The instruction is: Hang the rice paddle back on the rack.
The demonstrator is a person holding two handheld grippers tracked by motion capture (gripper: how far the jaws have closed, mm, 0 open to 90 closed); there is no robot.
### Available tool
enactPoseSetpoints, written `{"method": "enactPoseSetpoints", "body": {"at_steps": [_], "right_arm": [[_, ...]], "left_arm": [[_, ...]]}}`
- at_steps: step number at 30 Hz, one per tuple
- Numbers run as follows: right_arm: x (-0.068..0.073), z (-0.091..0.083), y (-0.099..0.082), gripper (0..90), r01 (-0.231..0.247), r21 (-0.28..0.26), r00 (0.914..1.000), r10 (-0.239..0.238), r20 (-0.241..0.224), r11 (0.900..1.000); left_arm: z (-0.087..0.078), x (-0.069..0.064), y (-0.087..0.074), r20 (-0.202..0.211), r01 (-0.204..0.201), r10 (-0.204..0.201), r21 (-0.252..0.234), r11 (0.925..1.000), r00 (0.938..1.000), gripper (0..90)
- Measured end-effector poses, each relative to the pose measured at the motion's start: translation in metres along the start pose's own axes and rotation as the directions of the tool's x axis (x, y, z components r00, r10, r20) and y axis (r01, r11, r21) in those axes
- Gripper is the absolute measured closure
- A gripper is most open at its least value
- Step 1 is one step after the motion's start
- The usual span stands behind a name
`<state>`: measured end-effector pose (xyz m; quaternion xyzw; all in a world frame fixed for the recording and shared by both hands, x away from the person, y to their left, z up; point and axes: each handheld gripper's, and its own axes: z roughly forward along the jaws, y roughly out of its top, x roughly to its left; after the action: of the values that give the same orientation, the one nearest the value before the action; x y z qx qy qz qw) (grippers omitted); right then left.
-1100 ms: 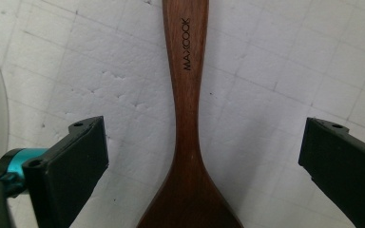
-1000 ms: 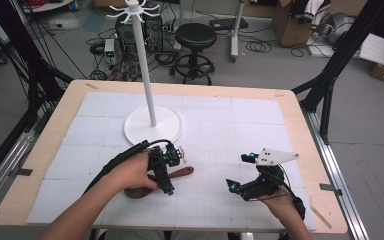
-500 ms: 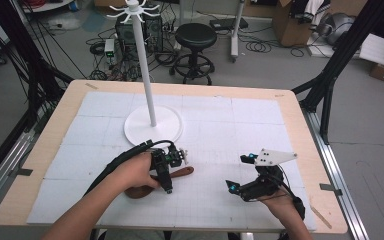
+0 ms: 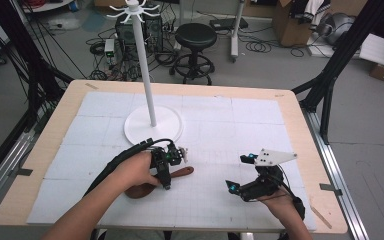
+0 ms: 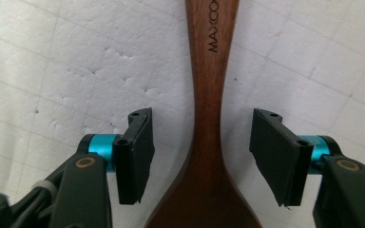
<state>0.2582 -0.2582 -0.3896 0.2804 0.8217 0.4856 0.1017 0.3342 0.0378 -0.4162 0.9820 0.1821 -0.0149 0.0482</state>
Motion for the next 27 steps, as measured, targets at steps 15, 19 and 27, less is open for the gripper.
{"method": "enactPoseSetpoints", "body": {"at_steps": [15, 19, 27], "right_arm": [[0.0001, 0.0004, -0.0002, 0.5, -0.004, 0.004, 1.0000, 0.004, -0.003, 1.0000], [-0.0003, 0.0003, -0.0005, 0.5, -0.005, 0.004, 1.0000, 0.005, -0.005, 1.0000], [-0.0002, 0.0002, -0.0006, 0.5, -0.003, 0.004, 1.0000, 0.003, -0.003, 1.0000]], "left_arm": [[-0.0011, 0.0032, 0.0035, -0.019, 0.013, -0.012, 0.018, 0.9998, 0.9998, 53.1], [-0.0015, 0.0011, 0.0061, -0.025, 0.004, -0.004, 0.028, 0.9996, 0.9997, 57.4], [-0.0015, -0.0004, 0.0082, -0.021, 0.006, -0.006, 0.029, 0.9995, 0.9998, 62.6]]}}
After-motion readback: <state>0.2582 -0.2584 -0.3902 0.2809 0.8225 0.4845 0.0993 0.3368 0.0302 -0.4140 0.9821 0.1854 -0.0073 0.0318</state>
